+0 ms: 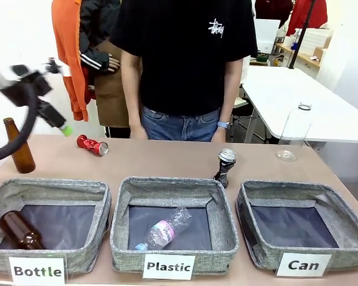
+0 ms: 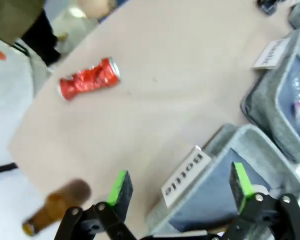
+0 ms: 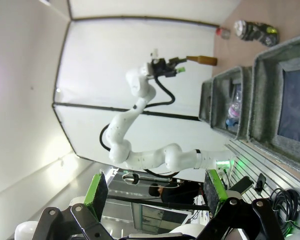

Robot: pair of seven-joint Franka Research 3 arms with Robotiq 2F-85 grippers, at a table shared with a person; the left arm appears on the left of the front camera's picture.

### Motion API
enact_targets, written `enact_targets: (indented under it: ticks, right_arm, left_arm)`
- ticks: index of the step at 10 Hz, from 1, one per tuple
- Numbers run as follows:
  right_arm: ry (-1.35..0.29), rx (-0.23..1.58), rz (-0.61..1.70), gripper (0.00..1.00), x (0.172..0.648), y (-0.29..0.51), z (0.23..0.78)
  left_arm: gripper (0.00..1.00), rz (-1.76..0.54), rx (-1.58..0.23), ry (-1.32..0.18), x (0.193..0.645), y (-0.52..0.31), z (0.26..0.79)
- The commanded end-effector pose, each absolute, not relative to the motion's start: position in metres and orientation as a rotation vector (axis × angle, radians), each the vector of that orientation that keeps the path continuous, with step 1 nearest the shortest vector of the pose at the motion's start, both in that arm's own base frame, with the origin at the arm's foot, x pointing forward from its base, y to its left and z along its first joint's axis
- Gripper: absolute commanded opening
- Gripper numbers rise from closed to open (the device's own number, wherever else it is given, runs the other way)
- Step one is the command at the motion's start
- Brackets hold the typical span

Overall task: Sort the can waste into the basket.
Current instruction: Pick up the can waste from the table and place it in the right Fabric basket.

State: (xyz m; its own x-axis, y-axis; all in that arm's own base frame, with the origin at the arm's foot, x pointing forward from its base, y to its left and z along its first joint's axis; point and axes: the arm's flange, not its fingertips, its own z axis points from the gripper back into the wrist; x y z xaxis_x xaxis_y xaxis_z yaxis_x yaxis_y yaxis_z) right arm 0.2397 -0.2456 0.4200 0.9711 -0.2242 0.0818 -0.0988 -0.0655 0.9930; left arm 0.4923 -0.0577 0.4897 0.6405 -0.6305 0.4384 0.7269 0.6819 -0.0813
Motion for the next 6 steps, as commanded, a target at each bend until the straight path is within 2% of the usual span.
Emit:
enact_targets:
  ticks: [1,4,6]
  right_arm:
    - [-0.243,1.64,-0.091,1.0,0.236,-0.248,0.422]
    - [-0.243,1.64,-0.091,1.0,0.236,-0.248,0.422]
    - [-0.243,1.64,-0.091,1.0,0.236,-0.248,0.422]
  left_arm:
    - [1.0,-0.753,-0.144,-0.347,0.538,-0.095,0.484]
    - [1.0,-0.611,-0.063,-0.251,0.597,-0.142,0.462]
    - [1.0,-0.467,-0.077,-0.168,0.638,-0.146,0.445]
